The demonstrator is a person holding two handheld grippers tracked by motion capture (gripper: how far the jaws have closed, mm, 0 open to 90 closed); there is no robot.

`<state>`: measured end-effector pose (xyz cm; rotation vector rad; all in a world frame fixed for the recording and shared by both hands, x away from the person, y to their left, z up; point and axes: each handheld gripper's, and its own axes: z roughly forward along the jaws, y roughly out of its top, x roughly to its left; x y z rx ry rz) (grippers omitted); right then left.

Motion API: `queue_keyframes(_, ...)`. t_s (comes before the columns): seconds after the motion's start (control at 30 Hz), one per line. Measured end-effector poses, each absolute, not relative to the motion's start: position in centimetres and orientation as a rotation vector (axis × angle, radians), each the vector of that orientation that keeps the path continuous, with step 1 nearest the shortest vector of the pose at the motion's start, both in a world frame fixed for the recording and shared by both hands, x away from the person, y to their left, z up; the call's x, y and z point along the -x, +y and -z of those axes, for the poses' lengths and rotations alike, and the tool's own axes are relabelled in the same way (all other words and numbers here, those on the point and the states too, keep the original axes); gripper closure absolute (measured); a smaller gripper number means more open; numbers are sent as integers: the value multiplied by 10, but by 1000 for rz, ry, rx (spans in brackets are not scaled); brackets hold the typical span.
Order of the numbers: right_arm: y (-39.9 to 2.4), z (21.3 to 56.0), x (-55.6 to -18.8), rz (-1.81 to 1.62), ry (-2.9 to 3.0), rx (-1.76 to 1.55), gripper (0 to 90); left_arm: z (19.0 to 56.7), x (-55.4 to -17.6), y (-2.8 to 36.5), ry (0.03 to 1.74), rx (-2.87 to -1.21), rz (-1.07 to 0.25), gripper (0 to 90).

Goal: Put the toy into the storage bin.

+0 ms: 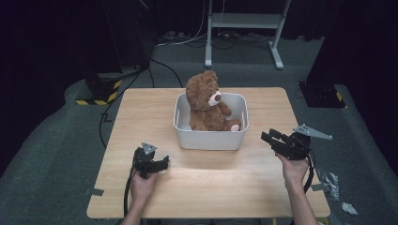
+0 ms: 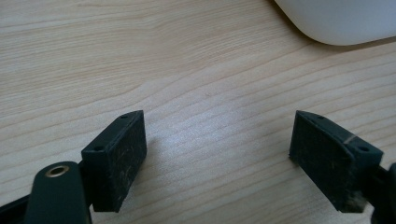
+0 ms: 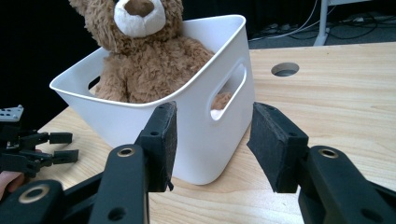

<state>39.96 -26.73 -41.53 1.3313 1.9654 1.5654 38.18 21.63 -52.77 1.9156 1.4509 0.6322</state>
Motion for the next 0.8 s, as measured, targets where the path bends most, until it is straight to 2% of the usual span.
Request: queue_keyframes(0.8,-264,442,-394,-1469,1980,-1366,512,528,-382,216,1451,-1916,-632,188)
